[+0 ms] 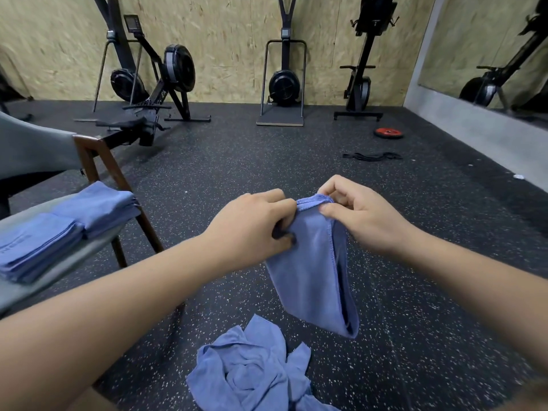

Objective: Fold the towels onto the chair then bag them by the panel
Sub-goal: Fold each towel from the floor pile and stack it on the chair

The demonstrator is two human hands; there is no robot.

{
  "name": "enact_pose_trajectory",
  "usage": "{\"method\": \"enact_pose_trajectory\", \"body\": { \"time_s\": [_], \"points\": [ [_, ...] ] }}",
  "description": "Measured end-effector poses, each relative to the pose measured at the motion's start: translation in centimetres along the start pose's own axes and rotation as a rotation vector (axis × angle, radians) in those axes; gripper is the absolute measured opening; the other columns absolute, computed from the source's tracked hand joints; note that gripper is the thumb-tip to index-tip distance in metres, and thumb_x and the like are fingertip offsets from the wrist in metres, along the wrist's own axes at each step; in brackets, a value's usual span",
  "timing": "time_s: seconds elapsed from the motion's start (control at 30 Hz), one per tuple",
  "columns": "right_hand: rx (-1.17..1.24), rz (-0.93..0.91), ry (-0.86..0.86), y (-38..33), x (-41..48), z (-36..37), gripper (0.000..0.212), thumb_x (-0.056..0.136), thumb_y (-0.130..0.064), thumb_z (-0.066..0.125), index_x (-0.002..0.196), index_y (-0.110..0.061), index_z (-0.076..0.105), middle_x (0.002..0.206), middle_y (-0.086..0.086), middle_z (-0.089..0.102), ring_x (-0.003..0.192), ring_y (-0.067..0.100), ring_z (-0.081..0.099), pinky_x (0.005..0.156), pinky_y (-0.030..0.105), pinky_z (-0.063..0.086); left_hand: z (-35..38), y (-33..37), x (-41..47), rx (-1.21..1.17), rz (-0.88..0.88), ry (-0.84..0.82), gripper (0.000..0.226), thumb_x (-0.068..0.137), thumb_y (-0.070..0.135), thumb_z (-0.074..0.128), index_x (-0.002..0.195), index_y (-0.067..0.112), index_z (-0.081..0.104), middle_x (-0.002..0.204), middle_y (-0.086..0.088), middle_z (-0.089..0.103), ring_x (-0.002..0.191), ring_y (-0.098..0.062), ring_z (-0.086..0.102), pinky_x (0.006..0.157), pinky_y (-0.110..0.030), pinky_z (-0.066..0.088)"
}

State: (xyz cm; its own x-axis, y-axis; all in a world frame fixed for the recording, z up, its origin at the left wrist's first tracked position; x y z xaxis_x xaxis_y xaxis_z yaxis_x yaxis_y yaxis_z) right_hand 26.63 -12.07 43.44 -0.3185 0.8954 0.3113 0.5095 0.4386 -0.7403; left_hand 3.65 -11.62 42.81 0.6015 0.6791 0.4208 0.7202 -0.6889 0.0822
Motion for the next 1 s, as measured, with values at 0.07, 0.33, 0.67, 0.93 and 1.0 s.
{"method": "enact_pose_trajectory", "body": {
  "time_s": [0.07,0.33,0.67,0.93,1.0],
  "points": [
    [0.008,0.014,-0.005,0.2,0.1,-0.1,0.008,0.104,-0.019,0.062,0.1,-0.025,0.066,0.075,-0.003,0.064,0.074,0.008,0.054,0.073,0.037,0.041,-0.6,-0.3,-0.1,-0.105,-0.014,0.008,0.035,0.083,0.028,0.078,0.083,0.028,0.043,0.082,0.011,0.049,0.073,-0.015,0.051,0.066,-0.036,0.044],
    [0.052,0.021,-0.013,0.5,0.2,-0.4,0.013,0.104,-0.012,0.057,0.105,-0.024,0.063,0.079,0.01,0.059,0.077,0.027,0.048,0.078,0.041,0.039,-1.4,-1.8,-0.6,-0.632,-0.158,-0.152,0.038,0.088,0.035,0.089,0.105,0.027,0.056,0.087,-0.001,0.069,0.075,-0.012,0.052,0.072,-0.039,0.049],
    [0.074,0.043,-0.011,-0.2,0.3,-0.3,0.009,0.098,-0.029,0.055,0.099,-0.027,0.064,0.09,0.026,0.062,0.074,0.027,0.053,0.075,0.047,0.045,-1.0,-2.1,-0.9,-0.536,-0.207,-0.202,0.039,0.082,0.042,0.092,0.073,0.019,0.063,0.06,0.015,0.051,0.059,-0.003,0.041,0.055,-0.022,0.032],
    [0.033,0.051,-0.016,-0.2,0.2,-0.5,0.015,0.103,-0.012,0.054,0.094,-0.02,0.061,0.085,0.012,0.06,0.079,0.015,0.049,0.075,0.04,0.038,-1.5,-2.2,-0.7,-0.348,-0.023,-0.191,0.033,0.089,0.045,0.085,0.071,0.029,0.063,0.079,0.008,0.062,0.076,-0.016,0.06,0.073,-0.032,0.047],
    [0.023,0.049,-0.019,-0.3,0.2,-0.4,0.017,0.104,-0.009,0.052,0.095,-0.019,0.062,0.085,0.009,0.062,0.079,0.015,0.05,0.076,0.04,0.04,-1.3,-1.8,-0.7,-0.347,0.029,-0.138,0.033,0.086,0.033,0.089,0.074,0.031,0.059,0.082,0.011,0.061,0.079,-0.014,0.061,0.072,-0.03,0.046]
  ]
}}
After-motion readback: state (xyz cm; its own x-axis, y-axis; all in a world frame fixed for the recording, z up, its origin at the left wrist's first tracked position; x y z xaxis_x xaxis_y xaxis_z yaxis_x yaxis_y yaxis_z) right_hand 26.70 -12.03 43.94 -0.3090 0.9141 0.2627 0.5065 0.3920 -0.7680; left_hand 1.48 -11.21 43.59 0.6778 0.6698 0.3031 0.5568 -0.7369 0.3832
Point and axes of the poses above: each hand's wrist, its own x-axis towards the middle knuckle, its own z-axis out of the palm, y = z × x, the point moved 2 cm from there along x, towards the middle knuckle
